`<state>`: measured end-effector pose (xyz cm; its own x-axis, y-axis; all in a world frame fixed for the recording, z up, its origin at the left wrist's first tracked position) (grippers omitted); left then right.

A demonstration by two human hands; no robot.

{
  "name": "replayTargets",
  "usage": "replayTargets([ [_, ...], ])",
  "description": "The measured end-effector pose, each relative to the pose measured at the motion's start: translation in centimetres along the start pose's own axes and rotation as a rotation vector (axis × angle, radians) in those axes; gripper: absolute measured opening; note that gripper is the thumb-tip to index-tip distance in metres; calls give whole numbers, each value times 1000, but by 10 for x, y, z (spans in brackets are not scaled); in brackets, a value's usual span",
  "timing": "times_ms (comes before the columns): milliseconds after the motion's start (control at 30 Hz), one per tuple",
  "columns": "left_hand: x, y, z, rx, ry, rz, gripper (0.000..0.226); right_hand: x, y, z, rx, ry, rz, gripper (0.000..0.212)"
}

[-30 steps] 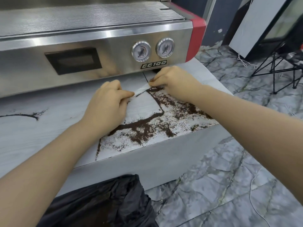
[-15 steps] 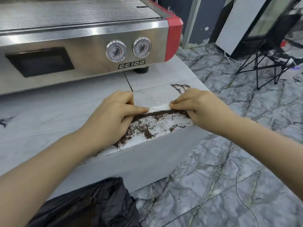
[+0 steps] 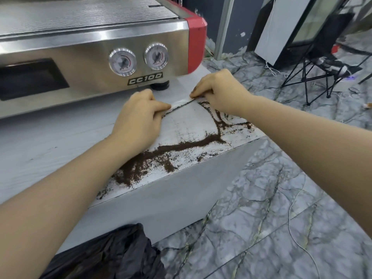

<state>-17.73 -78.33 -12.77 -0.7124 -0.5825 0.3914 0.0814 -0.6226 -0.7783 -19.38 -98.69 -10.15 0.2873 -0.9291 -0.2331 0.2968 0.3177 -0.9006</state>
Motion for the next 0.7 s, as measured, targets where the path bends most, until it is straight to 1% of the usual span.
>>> replayTargets([
  [133,7,14,19,-38,48,-7,25,22,-5,-11,36,91,5,39],
  [233,12,23,29,-77,85,-28,26,28,-13,-31,59,122,-21,34],
  [367,21,32,40,-145,179,-85,25,29,-20,-63,119,183,-93,41],
  [467,27,38,49,-173,250,-131,24,24,-24,-84,158,273,-132,45],
  [600,37,45,55,-190,317,-173,22,8,-29,-106,201,367,-171,47],
  [700,41,47,58,-216,341,-179,23,-8,-32,-114,197,434,-206,51],
])
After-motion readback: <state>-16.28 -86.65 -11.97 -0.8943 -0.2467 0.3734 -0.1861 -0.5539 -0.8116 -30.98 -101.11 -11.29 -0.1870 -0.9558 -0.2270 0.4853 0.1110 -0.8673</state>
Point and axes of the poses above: each hand's wrist, its own z-axis towards the middle knuckle, its own y-axis out of the palm, x = y × z, the point moved 4 cm from there along z, towards the middle knuckle, and after that the axes turned 2 degrees about x, right-handed, at the moved point
